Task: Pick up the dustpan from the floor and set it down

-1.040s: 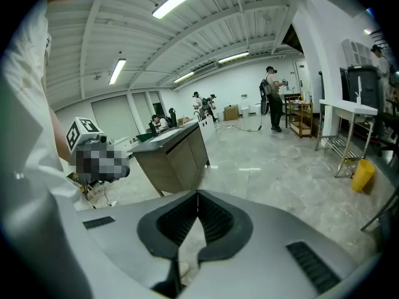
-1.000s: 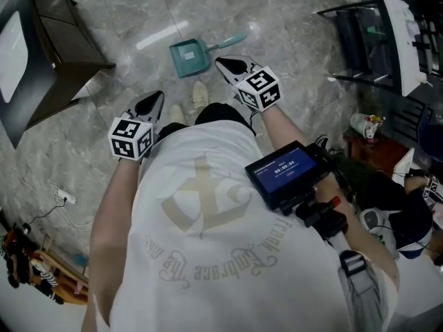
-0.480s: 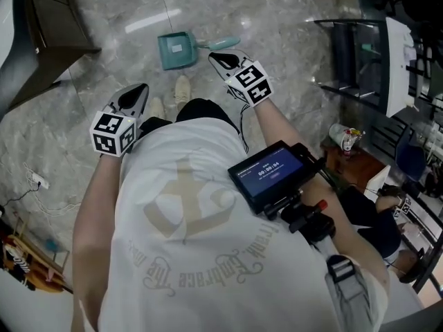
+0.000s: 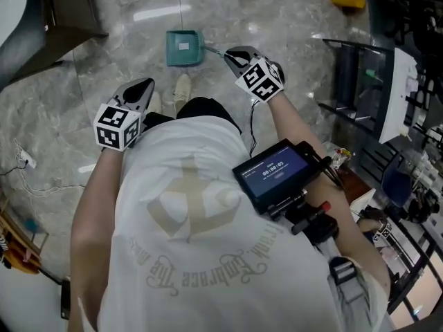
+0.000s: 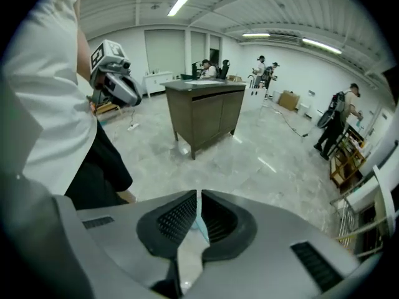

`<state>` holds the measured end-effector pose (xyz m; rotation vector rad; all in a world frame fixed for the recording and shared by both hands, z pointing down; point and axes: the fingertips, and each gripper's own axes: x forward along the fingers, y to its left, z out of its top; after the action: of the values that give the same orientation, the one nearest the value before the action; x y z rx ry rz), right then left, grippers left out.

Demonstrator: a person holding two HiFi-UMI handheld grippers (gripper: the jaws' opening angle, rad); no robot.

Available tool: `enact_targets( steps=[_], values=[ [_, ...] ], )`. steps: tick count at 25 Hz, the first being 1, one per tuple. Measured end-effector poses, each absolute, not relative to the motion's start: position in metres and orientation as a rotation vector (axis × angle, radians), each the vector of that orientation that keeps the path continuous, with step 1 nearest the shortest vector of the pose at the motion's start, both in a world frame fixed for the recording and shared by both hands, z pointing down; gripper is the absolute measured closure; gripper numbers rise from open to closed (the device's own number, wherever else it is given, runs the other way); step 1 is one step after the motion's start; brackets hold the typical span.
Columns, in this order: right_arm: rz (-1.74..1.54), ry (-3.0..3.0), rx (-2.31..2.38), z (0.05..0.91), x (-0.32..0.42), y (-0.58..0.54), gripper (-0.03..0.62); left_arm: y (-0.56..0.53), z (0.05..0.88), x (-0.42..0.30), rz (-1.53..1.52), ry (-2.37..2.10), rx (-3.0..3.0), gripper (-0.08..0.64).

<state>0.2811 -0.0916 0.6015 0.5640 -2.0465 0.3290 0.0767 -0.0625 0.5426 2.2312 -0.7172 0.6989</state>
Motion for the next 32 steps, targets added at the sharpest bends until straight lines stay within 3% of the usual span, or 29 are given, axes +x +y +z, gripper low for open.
enact_targets(
  steps=[10,13,26,32],
  values=[
    [0.197,-1.911,0.266,0.638,0.283,-0.073,0.408,-0.059,0.534,0.068,0.692,-0.808,2.201,0.548],
    [0.121,-1.864,0.195,0.651,0.282,-0.072,0.383,-0.057,0.532,0.064,0.696,-0.837,2.186,0.549],
    [0.005,-1.717,-0.007,0.69,0.294,-0.059,0.382,-0.033,0.519,0.053,0.703,-0.949,2.135,0.548],
    [-0.004,-1.71,-0.001,0.698,0.295,-0.059,0.463,-0.027,0.515,0.053,0.711,-0.972,2.124,0.548]
  ],
)
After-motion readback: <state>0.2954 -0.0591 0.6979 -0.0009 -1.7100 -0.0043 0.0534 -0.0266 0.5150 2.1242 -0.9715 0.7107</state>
